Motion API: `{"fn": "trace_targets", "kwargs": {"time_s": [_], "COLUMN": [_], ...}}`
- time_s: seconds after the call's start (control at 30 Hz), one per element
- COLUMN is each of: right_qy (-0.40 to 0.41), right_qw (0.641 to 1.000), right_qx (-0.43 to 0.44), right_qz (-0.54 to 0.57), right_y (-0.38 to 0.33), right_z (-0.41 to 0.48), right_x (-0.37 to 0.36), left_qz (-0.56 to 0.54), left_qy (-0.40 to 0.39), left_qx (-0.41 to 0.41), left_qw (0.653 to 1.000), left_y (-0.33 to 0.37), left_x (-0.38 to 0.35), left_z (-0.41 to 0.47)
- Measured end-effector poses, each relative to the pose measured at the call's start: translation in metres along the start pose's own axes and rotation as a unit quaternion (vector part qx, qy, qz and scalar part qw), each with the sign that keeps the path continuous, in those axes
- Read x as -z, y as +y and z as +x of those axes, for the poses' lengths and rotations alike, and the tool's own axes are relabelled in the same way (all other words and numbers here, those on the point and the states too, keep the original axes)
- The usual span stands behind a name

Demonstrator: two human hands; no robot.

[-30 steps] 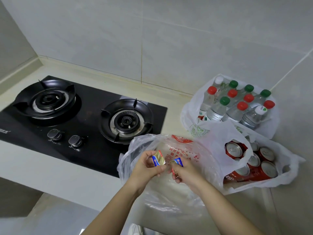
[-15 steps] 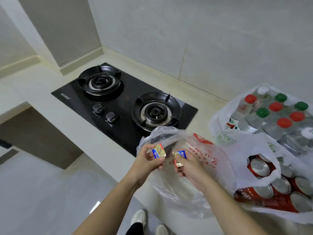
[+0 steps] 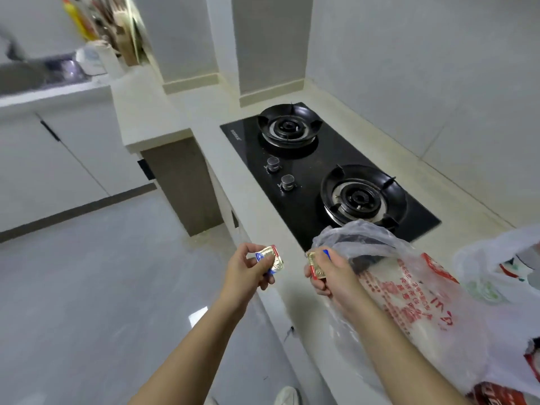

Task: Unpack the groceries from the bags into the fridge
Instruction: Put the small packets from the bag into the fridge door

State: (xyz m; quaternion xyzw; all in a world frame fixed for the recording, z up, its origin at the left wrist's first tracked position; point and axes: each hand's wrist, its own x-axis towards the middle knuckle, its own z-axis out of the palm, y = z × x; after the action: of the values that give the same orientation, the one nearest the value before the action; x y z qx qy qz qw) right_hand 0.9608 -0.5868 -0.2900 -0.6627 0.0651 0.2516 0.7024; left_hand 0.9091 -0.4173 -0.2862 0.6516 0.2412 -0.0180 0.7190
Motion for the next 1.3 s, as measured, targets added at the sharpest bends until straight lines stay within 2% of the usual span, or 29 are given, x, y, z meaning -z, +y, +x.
{"fn": "trace_targets", "kwargs": {"time_s": [0.27,0.57,0.8,1.03,1.17,1.3], "right_qy": [-0.151,-0.296,-0.418,-0.514,-0.572,-0.637], "right_qw": [0.985,0.952,0.903,0.848,0.809,0.755], "right_qx": [0.023,0.021,0.024,0.059,0.08,0.109], "right_qz": [-0.078,-0.077,-0.096,-0.116,-0.113,-0.11], "right_y": [-0.007,0.014,0.027,0.013,-0.005,-0.024], "right_z": [-0.002,-0.068,-0.14,-0.203,-0.236,-0.267], "right_x": [-0.154,-0.376,-0.509,-0.608,-0.66,-0.712], "left_qz": [-0.052,-0.079,-0.054,-0.023,-0.006,0.003], "left_qy": [0.195,0.343,0.417,0.503,0.539,0.578], "left_qx": [-0.031,-0.049,-0.094,-0.145,-0.158,-0.182], "left_qw": [0.979,0.935,0.902,0.852,0.827,0.796], "left_y": [0.004,-0.003,0.005,0.04,0.062,0.092], "left_x": [0.148,0.334,0.439,0.501,0.535,0.571], "left_z": [-0.058,-0.169,-0.262,-0.339,-0.371,-0.398]}}
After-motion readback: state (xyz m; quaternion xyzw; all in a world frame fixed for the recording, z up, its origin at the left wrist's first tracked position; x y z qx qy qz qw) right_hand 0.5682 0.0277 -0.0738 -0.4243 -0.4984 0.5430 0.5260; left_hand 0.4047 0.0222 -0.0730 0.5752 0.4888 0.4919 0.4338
